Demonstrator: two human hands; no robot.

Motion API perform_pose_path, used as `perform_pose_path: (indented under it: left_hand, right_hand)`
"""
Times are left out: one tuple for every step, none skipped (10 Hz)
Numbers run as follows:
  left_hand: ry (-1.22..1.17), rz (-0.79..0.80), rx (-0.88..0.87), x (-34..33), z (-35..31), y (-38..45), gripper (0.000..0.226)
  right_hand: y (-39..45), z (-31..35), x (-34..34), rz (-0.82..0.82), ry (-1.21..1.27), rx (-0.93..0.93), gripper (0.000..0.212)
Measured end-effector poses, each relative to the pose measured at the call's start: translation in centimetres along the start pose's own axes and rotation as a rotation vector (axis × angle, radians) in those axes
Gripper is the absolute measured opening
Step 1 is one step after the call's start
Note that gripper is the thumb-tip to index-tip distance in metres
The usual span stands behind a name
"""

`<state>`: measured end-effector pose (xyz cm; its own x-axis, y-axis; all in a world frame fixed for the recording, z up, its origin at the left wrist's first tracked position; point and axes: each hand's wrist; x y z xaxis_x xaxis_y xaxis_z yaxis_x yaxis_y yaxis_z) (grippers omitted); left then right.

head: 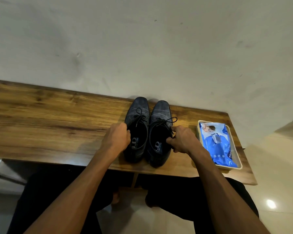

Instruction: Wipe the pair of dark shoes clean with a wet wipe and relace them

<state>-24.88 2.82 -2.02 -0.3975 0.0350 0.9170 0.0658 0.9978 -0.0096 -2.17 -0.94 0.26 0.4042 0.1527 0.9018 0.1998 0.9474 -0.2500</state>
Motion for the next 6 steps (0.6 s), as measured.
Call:
perform_pose_path:
  left_hand:
    - [-0.023, -0.012, -0.008, 0.0, -0.1, -0.3, 0.026]
    - [-0.055, -0.029, -0.079, -0.4, -0.2, -1.2, 0.05]
    - [-0.015, -0.078, -0.241, -1.0, -0.3, -2.6, 0.066]
    - [0.111, -0.074, -0.42, -1.5, -0.3, -4.2, 0.069]
    - [0.152, -0.087, -0.472, -1.9, -0.2, -5.3, 0.072]
    - [0.107, -0.142, -0.473, 0.0, -1.4, -6.6, 0.067]
  right_hand:
    - [-0.2, 0.2, -0.1, -0.018, -0.069, -0.019, 0.047]
    - [-1.6, 1.2, -0.3, -0.167, -0.154, 0.013, 0.047]
    - [-3.7, 2.8, -1.4, -0.334, -0.145, 0.112, 0.058]
    - [-5.2, 3.7, -3.5, -0.239, -0.194, 0.151, 0.068]
    - [-5.7, 4.0, -4.1, -0.226, -0.185, 0.155, 0.069]
    - [-7.2, 4.6, -3.2, -0.332, -0.152, 0.205, 0.065]
Point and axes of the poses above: each hand's wrist, its own y-axis towards the middle knuckle, its own x-axis out of the back of the hand, z = x × y, and after that the axes turned 6 degrees about -z, right-handed
